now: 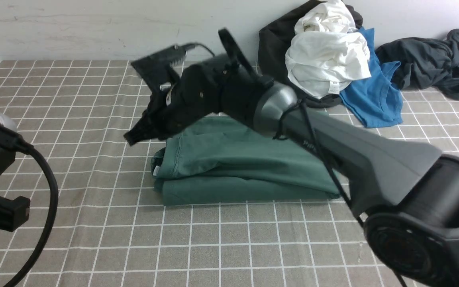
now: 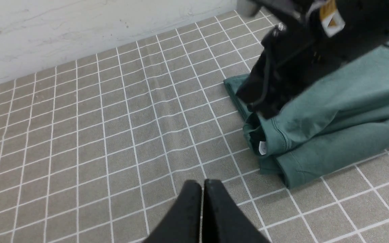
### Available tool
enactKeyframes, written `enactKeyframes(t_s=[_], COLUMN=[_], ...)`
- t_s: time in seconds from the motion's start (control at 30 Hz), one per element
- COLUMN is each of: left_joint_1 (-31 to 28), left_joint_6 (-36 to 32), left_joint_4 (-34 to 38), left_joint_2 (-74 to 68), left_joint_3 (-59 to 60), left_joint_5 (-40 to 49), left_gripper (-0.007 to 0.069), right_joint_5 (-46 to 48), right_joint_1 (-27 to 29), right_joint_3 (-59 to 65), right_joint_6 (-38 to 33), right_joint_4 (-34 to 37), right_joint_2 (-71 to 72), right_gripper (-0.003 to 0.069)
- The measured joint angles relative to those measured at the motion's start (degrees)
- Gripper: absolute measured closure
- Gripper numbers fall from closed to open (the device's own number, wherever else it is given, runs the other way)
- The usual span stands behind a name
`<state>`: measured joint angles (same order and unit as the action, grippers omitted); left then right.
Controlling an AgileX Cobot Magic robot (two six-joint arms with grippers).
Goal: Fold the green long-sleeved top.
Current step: Use the right arm to drag the right edge of the fabric to the left and folds it over the left edge
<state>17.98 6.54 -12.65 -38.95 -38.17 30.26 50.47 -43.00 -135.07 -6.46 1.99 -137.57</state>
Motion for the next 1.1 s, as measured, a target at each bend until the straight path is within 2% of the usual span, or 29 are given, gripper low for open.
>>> enactKeyframes(t_s=[0.03, 0.07, 0.17, 0.3, 0.4, 0.53, 0.7, 0.97, 1.1], left_joint_1=[0.0, 0.0, 0.0, 0.0, 0.0, 0.0, 0.0, 0.0, 0.0], left_joint_6=[0.0, 0.0, 0.0, 0.0, 0.0, 0.0, 0.0, 0.1, 0.1], left_joint_4=[0.0, 0.0, 0.3, 0.6, 0.6, 0.6, 0.6, 0.7, 0.9], left_joint_2=[0.0, 0.0, 0.0, 0.0, 0.0, 0.0, 0.0, 0.0, 0.0], left_joint_3=[0.0, 0.0, 0.0, 0.0, 0.0, 0.0, 0.0, 0.0, 0.0], left_joint_5=[0.0, 0.0, 0.0, 0.0, 0.0, 0.0, 0.0, 0.0, 0.0], left_gripper=[0.0632, 0.0632, 0.0632, 0.0632, 0.0632, 0.0632, 0.0632, 0.0632, 0.0632], right_joint_5=[0.4, 3.6, 9.3, 17.0, 20.3, 20.8, 21.0, 20.6, 14.0], right_joint_1=[0.0, 0.4, 1.2, 2.6, 3.2, 3.3, 2.6, 2.0, 2.0], right_joint_3=[-0.1, -0.6, -1.2, -1.3, -1.3, -1.2, -1.1, -4.8, -5.2], right_joint_6=[0.1, 1.0, 3.3, 4.5, 4.6, 4.6, 3.2, 2.2, 2.2], right_joint_4=[0.0, -5.2, -11.3, -13.2, -11.3, -5.9, -0.1, 0.4, 0.1], right_joint_2=[0.3, 2.8, 5.5, 5.1, 1.7, -4.7, -6.2, -4.3, -5.4], right_gripper=[0.067, 0.067, 0.067, 0.067, 0.067, 0.067, 0.067, 0.0671, 0.0671])
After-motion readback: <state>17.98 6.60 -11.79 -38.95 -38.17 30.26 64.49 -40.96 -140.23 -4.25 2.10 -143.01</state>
